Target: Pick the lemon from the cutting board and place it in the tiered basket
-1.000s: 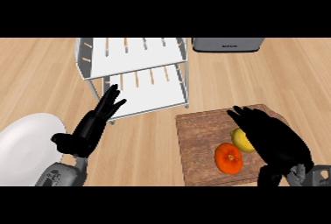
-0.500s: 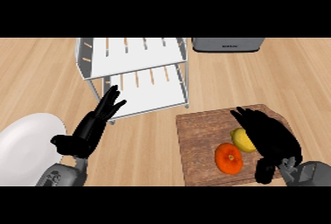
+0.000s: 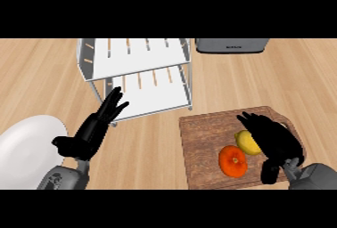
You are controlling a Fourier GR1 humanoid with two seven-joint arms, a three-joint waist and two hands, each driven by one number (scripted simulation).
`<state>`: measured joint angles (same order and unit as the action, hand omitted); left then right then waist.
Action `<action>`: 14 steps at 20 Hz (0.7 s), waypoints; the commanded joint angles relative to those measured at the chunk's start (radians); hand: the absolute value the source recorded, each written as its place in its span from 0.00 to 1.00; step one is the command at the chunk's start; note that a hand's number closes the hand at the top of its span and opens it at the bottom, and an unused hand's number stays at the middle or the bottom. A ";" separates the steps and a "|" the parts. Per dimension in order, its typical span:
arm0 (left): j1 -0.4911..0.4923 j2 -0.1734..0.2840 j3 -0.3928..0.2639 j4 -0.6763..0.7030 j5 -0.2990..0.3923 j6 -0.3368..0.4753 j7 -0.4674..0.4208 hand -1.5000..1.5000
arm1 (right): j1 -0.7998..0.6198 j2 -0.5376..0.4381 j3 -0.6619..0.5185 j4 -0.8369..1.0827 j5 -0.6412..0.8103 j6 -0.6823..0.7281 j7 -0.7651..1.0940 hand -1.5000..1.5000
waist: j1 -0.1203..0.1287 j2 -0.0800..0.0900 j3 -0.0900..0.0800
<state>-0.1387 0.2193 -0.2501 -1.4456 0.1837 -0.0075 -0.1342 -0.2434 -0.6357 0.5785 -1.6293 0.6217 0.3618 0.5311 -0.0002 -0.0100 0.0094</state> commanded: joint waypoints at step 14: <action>0.020 -0.014 0.031 0.055 -0.052 0.028 0.067 0.50 | -0.020 0.132 -0.050 0.151 0.089 -0.151 -0.261 1.00 | 0.003 0.011 -0.009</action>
<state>-0.1275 0.1965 -0.2389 -1.4545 0.1518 -0.0003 -0.1212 -0.2489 -0.5312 0.5394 -1.5006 0.6878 0.2338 0.3125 0.0015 -0.0106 0.0084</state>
